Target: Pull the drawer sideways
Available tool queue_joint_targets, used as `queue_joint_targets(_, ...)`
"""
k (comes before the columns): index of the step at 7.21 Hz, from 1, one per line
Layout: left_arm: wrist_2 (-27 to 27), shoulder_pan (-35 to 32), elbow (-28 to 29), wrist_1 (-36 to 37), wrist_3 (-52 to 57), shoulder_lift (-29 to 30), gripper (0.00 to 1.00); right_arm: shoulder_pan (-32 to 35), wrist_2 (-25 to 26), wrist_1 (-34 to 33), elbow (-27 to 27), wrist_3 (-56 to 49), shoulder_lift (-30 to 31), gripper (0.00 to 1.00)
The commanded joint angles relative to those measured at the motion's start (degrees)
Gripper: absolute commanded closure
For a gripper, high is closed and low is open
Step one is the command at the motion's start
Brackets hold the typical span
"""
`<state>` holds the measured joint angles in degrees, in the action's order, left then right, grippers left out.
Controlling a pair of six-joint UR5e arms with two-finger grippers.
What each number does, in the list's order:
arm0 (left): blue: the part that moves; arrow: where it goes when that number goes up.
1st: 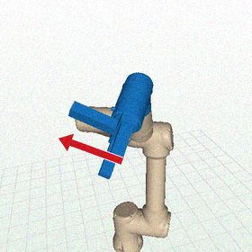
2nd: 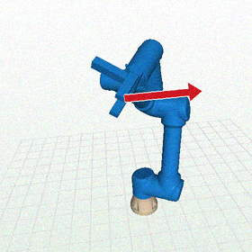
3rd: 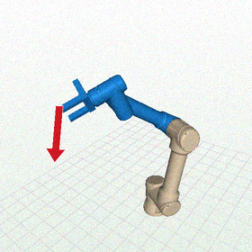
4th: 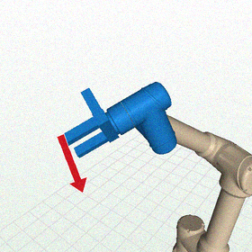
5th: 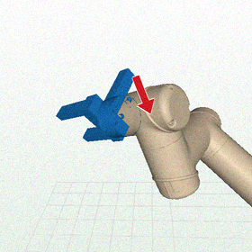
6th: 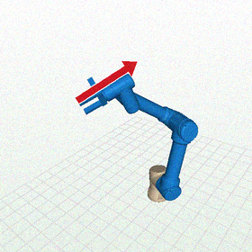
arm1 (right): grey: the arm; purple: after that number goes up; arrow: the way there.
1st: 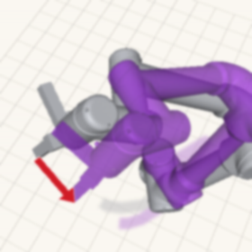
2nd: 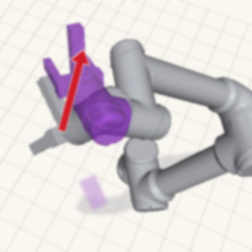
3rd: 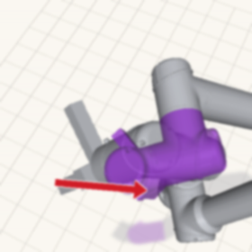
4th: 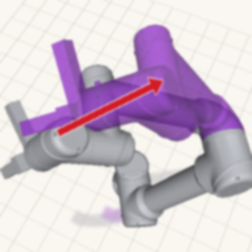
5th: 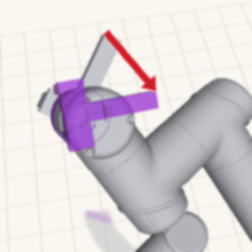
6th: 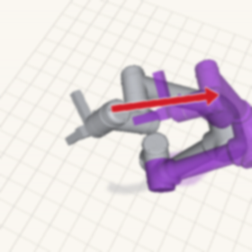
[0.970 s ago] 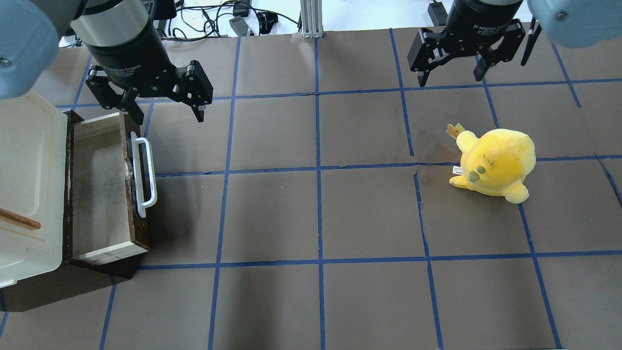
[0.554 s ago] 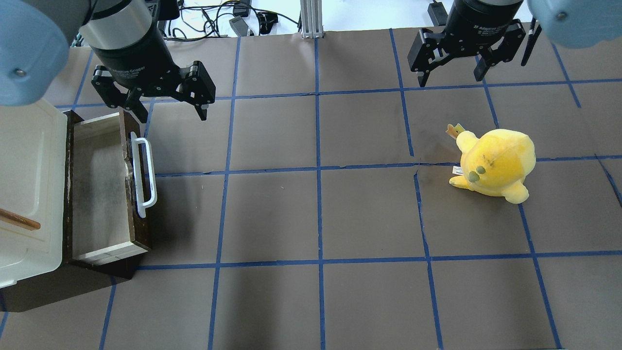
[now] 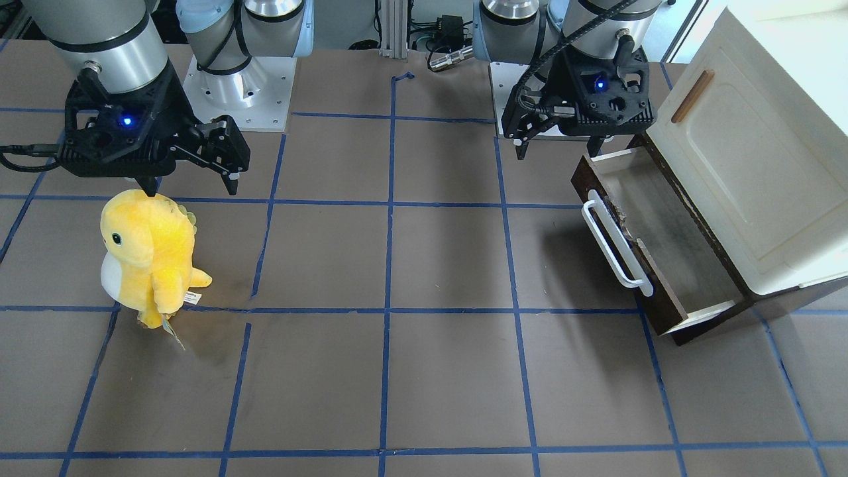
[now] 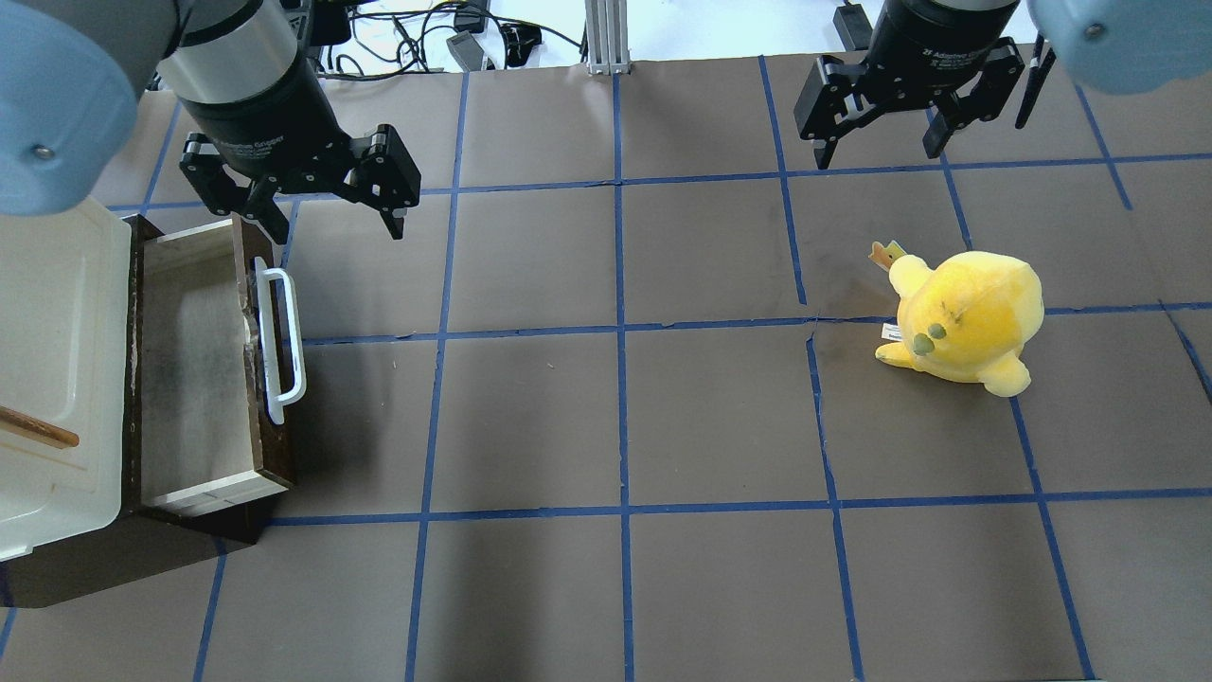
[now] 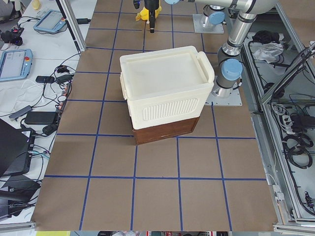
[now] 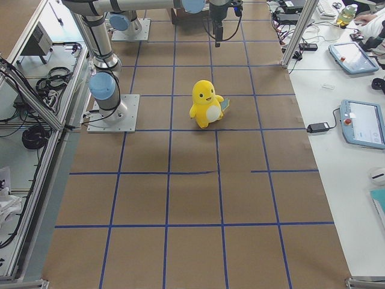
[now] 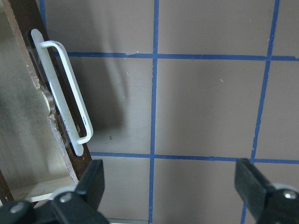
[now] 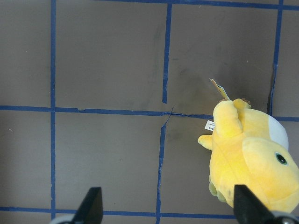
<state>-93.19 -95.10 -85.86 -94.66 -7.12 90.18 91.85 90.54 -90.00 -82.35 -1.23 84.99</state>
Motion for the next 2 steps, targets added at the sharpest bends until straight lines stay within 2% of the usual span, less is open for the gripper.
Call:
queue_joint_targets(1, 0.0, 0.0, 0.0, 0.0, 0.0, 0.0, 0.0, 0.0, 0.0, 0.0, 0.0, 0.0, 0.0, 0.0)
queue_joint_targets(2, -0.1, -0.1, 0.0, 0.0, 0.1, 0.0, 0.0, 0.0, 0.0, 0.0, 0.0, 0.0, 0.0, 0.0)
